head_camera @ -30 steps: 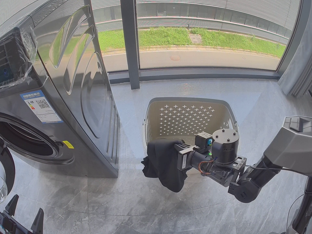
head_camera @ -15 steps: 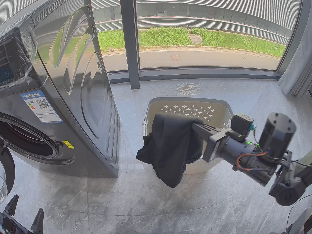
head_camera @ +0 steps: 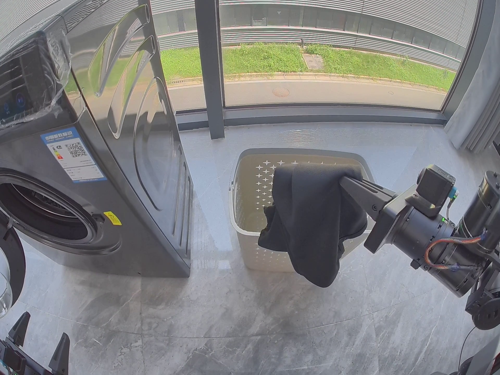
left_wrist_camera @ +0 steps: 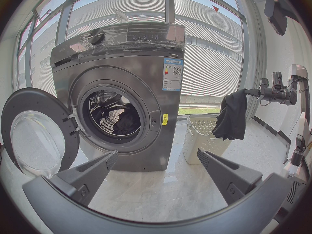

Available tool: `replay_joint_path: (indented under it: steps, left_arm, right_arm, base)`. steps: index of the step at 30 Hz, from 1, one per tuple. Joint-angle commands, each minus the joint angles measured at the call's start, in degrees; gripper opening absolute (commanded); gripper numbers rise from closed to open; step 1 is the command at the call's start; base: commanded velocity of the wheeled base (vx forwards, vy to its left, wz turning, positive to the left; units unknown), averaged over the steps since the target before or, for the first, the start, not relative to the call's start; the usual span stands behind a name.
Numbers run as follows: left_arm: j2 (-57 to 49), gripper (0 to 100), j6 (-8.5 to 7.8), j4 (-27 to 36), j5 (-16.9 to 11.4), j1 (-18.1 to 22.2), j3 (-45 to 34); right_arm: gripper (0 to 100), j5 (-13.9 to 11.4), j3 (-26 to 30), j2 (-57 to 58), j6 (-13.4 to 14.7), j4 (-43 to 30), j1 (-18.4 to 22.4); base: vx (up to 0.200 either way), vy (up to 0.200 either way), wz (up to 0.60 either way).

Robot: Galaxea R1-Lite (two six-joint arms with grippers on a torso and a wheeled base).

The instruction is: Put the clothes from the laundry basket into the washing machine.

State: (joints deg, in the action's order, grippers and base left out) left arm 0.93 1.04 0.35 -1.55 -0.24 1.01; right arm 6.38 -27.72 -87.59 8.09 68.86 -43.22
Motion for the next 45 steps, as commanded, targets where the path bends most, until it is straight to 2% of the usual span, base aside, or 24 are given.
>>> replay_joint_path:
  steps: [1, 12, 45]
  left_arm:
    - [-0.8, 100, 0.11, 0.0, 0.1, 0.0, -0.9]
    - [-0.8, 100, 0.11, 0.0, 0.1, 0.0, -0.9]
    - [-0.8, 100, 0.11, 0.1, 0.1, 0.0, -0.9]
  right_arm:
    - [0, 0.0, 0.0, 0.6, 0.0, 0.0, 0.0]
    - [0, 0.0, 0.1, 0.5, 0.2, 0.0, -0.6]
    - [0, -0.1, -0.5, 0.5, 0.3, 0.2, -0.6]
  base:
    - [-0.2, 0.0, 0.0]
    - [-0.036, 0.0, 0.0]
    - [0.0, 0.194, 0.0]
